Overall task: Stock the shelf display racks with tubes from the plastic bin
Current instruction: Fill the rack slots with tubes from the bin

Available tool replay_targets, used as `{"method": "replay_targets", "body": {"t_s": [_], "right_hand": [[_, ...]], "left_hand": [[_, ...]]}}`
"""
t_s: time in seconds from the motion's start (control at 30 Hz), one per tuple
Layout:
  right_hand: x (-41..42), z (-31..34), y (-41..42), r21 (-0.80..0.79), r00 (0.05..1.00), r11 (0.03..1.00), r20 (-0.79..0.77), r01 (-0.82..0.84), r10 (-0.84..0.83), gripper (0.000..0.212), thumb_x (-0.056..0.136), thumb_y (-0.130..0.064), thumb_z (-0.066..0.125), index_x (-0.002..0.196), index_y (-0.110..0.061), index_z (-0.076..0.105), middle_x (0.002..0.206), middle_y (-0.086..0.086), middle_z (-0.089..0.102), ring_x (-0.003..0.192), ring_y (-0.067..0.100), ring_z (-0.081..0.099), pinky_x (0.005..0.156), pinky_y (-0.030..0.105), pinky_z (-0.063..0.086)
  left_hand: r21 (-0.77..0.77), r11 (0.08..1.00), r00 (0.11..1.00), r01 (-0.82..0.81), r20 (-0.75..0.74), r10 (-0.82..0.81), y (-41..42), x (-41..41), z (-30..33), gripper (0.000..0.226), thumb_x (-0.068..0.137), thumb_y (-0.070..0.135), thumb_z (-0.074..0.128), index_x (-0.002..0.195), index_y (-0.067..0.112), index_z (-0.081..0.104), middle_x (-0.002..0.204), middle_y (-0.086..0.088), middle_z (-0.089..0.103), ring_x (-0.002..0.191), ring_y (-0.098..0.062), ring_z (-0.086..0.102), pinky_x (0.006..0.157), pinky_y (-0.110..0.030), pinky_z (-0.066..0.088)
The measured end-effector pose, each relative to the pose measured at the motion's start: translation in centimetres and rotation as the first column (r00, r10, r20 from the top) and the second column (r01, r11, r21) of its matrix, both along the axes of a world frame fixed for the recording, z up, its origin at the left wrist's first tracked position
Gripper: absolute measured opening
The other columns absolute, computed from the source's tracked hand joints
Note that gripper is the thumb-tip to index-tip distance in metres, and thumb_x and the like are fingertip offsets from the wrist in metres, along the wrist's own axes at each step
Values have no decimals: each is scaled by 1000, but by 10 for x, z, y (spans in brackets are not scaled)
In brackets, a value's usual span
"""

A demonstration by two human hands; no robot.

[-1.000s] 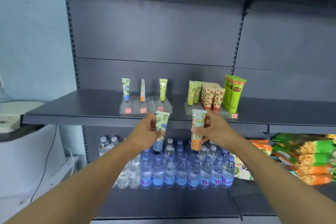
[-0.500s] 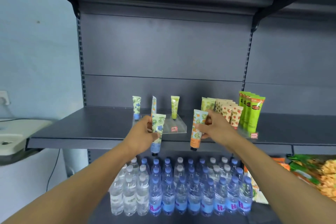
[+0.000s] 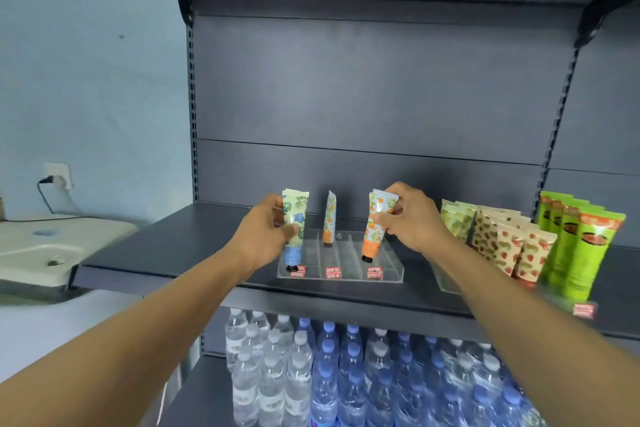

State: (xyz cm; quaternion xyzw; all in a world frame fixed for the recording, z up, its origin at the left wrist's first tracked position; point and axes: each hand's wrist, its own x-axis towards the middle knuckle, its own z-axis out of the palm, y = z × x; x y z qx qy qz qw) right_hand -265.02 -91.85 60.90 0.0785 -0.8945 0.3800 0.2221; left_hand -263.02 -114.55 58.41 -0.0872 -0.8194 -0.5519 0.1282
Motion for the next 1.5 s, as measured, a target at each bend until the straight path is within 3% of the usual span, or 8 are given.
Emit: {"method": "replay_targets", "body": {"t_s": [0.2,0.33,0.87,1.0,1.17,1.27,1.4,1.5], "right_hand": [[-49,4,-19,50,996,996,-40,78,-76,14,86,-9,63,99,-10,57,96,7,64,81,17,57,57,22,42],[-78,5,-31,115,992,985,-42,127,-123,19,91,-7,55,109,-4,54,104,13,62,89,25,58,68,28,43],[-115,-25,-56,304,983,939,38,162,-182,16,95,-10,51,111,-8,47,107,13,62,86,22,60,70,39,56],[-113,-24,-56,334,981,928,41,163,-187,28,92,-8,55,118,-9,45,111,12,58,92,25,62,73,41,57],[-97,-9,-57,375,967,894,-164,246,-198,50,86,-1,60,132,-11,41,132,11,43,117,25,48,85,34,47],[-83,11,-64,313,967,942,-252,124,-43,37,89,-17,60,124,-13,50,124,4,52,118,20,46,91,32,42],[-70,30,-80,298,989,944,2,-141,147,32,88,-33,63,115,-16,61,100,-6,60,96,12,57,80,24,42],[-70,33,-86,392,992,912,7,-117,125,18,87,-25,64,99,-11,67,89,-1,61,86,18,59,70,26,42]], "left_hand": [[-6,1000,999,27,-17,-27,-13,-49,2,25,90,4,57,109,15,45,109,-12,64,101,-29,62,93,-46,50],[-4,999,998,54,-23,-54,-24,-75,5,25,89,2,58,110,11,47,106,-11,66,100,-29,64,93,-47,50],[20,998,998,64,-21,-64,-33,-108,-8,28,85,2,63,109,5,48,106,-17,65,100,-31,64,91,-49,52],[20,998,998,66,-12,-66,-31,-111,-10,29,84,2,64,109,7,49,105,-14,66,100,-30,65,91,-49,52],[23,998,998,62,-26,-61,-27,-110,-10,28,83,1,65,102,10,48,104,-16,65,96,-30,64,89,-48,53],[-7,999,997,50,-58,-50,-21,-109,-8,31,81,0,66,86,20,43,99,-16,64,84,-22,59,78,-33,54],[-61,996,992,72,-100,-78,-11,-106,-2,32,79,2,70,86,19,44,97,-14,63,81,-19,59,71,-22,49],[-106,992,988,70,-128,-83,-6,-103,2,32,77,4,72,83,19,45,93,-10,64,80,-18,61,70,-20,50]]}}
